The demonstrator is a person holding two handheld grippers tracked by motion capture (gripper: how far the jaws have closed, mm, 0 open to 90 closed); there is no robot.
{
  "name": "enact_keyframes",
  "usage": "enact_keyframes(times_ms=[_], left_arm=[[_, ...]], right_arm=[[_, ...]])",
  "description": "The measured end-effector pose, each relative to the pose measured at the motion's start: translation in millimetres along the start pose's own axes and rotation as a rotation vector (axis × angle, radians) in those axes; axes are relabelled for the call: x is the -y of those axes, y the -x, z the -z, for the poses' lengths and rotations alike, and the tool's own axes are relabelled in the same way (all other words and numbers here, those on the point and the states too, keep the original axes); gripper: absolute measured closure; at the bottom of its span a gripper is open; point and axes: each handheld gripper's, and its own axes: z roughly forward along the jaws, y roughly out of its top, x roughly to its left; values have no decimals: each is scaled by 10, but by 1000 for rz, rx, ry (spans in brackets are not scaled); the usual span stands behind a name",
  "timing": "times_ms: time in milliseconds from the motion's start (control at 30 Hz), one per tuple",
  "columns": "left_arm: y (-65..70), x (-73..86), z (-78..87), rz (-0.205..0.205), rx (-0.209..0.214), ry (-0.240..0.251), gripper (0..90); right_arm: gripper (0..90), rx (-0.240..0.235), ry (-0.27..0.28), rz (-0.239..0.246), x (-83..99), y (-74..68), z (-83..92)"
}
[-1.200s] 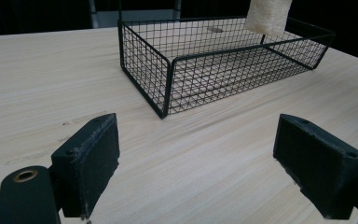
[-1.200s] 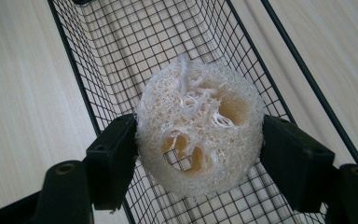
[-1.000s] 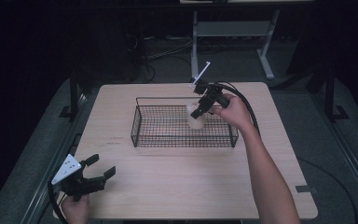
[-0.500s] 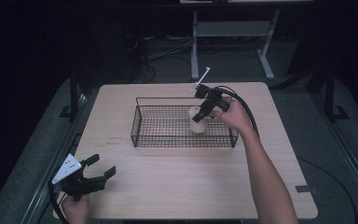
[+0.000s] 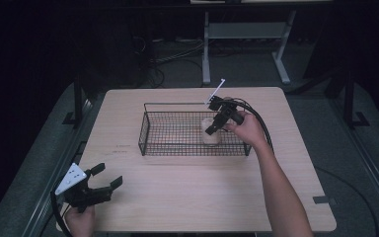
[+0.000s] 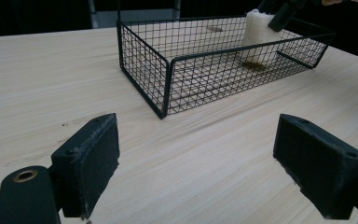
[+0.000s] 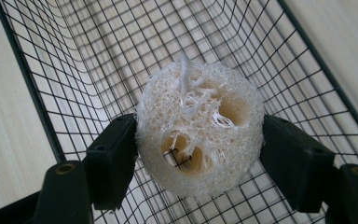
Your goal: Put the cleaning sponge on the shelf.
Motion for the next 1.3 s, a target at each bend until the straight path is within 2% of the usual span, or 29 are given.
enact_keyframes(times_ms=[400, 1300], left_arm=[[0, 2, 1, 4, -4, 0, 138], [-12, -1, -17, 5, -6, -4, 138]], right_arm=[[279, -3, 6, -6, 84, 11, -106], [189, -13, 14, -11, 95, 1, -20]])
